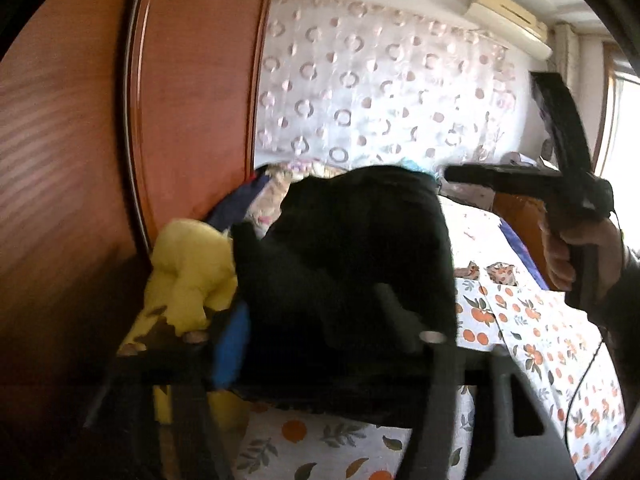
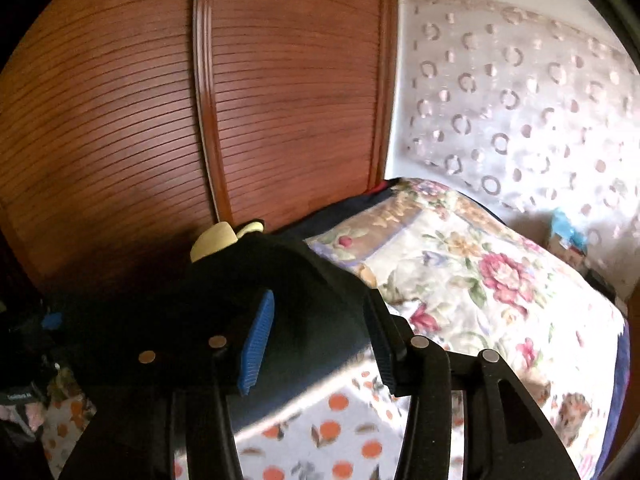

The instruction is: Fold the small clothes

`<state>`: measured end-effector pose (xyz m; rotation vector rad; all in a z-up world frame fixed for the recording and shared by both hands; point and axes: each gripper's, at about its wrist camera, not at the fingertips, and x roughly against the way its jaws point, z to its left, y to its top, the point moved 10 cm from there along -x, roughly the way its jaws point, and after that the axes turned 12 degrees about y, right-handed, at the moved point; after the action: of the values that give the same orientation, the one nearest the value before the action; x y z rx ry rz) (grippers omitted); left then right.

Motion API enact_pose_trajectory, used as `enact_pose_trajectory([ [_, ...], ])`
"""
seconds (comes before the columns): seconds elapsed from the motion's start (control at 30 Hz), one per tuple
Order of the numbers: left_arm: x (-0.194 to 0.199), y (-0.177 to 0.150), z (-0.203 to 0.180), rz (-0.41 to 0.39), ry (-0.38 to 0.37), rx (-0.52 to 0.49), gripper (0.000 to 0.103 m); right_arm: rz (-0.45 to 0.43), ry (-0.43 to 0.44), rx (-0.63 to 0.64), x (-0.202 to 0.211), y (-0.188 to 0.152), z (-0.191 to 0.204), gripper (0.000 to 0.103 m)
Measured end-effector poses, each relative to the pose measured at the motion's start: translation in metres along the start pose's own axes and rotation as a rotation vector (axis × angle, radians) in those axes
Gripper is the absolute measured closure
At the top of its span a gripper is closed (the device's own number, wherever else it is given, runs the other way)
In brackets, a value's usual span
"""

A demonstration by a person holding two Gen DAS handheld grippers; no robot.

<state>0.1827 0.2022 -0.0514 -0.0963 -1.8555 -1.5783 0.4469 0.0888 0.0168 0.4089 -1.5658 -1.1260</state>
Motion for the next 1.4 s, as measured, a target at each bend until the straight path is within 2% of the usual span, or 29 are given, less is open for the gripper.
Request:
enact_pose_trajectory([
  [0.1,0.02,0.006,-0.011,-0.051,0.0,-0.047,0.021,-0.032,-0.035,-0.018,0.025,-0.03,0.027,0.055],
  [0.23,0.047,0.005,-0.036,-0.094,-0.022,-0.1,0.021,-0.089,-0.09,-0.075,0.074,-0.068,0.052,0.054],
  [0.3,0.059,0.003,-0.05,-0.102,-0.056,-0.114,0.02,-0.116,-0.118,-0.102,0.096,-0.085,0.062,0.046],
  [0.37,0.07,0.001,-0.061,-0.108,-0.08,-0.12,0.02,-0.146,-0.142,-0.132,0.118,-0.104,0.075,0.031],
  [0.43,0.084,-0.003,-0.075,-0.12,-0.106,-0.123,0.02,-0.163,-0.148,-0.167,0.137,-0.125,0.089,0.025],
  [0.57,0.104,-0.004,-0.098,-0.132,-0.156,-0.134,0.02,-0.188,-0.241,-0.216,0.175,-0.157,0.111,0.018],
  [0.63,0.115,-0.004,-0.111,-0.145,-0.172,-0.148,0.02,-0.197,-0.263,-0.238,0.192,-0.171,0.126,0.018],
  [0.73,0.13,-0.006,-0.124,-0.152,-0.187,-0.167,0.02,-0.225,-0.347,-0.263,0.221,-0.185,0.142,0.017],
  [1.03,0.174,-0.006,-0.145,-0.191,-0.213,-0.183,0.02,-0.312,-0.458,-0.293,0.277,-0.202,0.203,0.018],
  [1.17,0.184,-0.003,-0.149,-0.205,-0.21,-0.191,0.02,-0.337,-0.485,-0.297,0.285,-0.211,0.228,0.018],
  [1.4,0.191,0.0,-0.15,-0.213,-0.211,-0.189,0.02,-0.358,-0.502,-0.308,0.283,-0.224,0.238,0.018],
])
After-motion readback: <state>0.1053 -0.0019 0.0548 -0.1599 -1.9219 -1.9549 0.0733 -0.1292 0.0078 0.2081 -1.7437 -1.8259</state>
